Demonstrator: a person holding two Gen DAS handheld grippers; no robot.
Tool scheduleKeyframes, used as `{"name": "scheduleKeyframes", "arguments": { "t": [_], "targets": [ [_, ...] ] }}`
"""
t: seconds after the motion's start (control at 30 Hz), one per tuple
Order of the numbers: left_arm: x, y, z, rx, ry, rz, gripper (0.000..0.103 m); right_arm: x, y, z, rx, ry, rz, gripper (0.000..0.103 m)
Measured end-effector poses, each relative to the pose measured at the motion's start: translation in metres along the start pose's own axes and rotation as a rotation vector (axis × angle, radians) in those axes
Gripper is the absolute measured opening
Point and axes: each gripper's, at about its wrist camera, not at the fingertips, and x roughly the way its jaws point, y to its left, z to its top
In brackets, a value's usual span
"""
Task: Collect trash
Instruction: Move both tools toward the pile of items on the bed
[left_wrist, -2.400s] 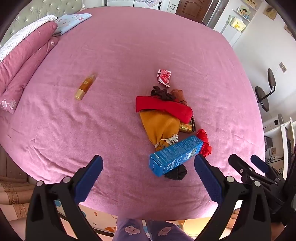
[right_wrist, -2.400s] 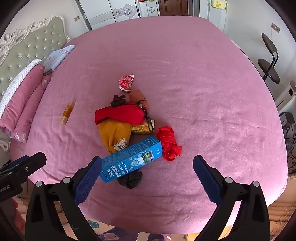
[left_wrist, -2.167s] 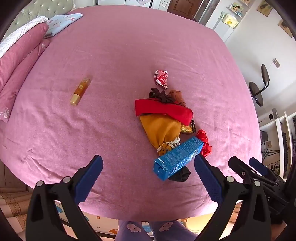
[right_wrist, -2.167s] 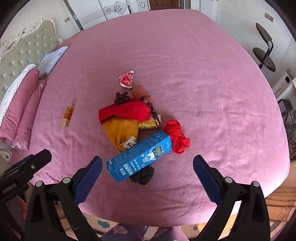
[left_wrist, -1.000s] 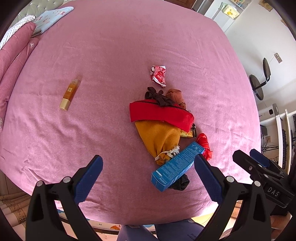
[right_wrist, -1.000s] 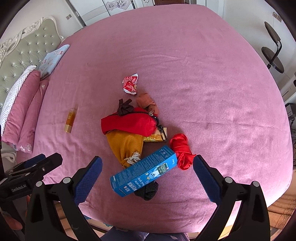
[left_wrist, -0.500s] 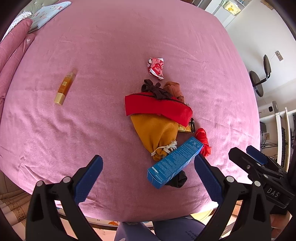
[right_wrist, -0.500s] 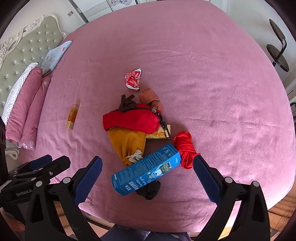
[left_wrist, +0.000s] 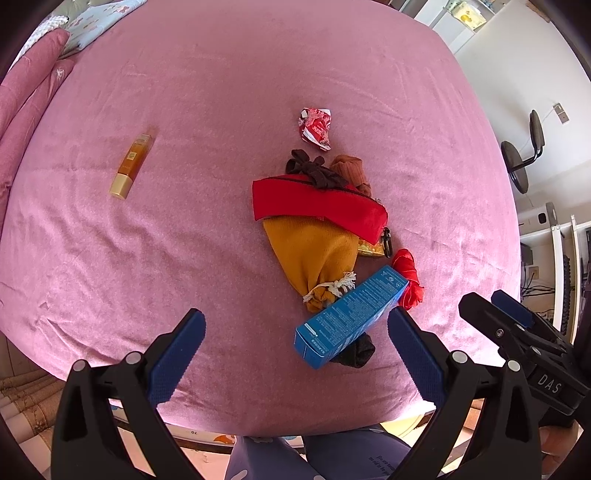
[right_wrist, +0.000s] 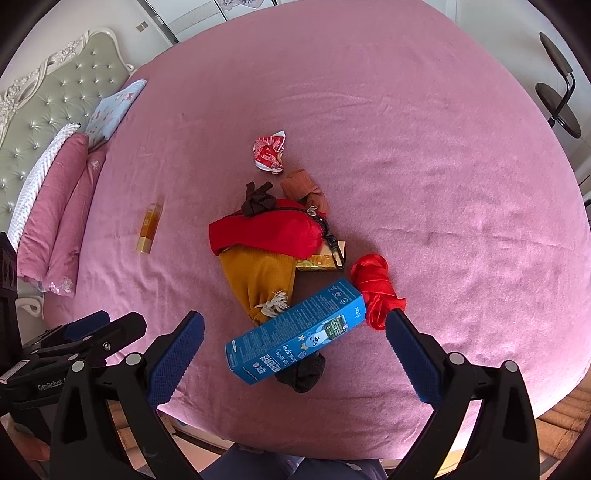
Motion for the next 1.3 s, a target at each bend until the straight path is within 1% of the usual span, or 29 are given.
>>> {"name": "scheduleKeyframes", "arguments": {
  "t": [0.47, 0.67, 0.97, 1.3],
  "targets": [
    [0.004, 0.003, -0.004, -0.022, 0.016, 0.006, 0.099, 0.007, 0.0, -0.004, -0.005, 0.022, 0.015, 0.094],
    [0.006, 0.004, -0.001, -0.032, 0.02, 0.01, 0.099, 0.011, 0.002, 0.001, -0.015, 0.024, 0.021, 0.094],
    [0.015, -0.001, 0.003, -0.024, 0.041, 0.0, 0.099, 0.015, -0.004, 0.006, 0.008, 0.026, 0.023, 0.094],
    [0.047, -0.006, 0.007, -0.028, 0.109, 0.003, 0.099, 0.036, -0.026, 0.008, 0.044, 0.062, 0.014, 0.094]
  ]
}}
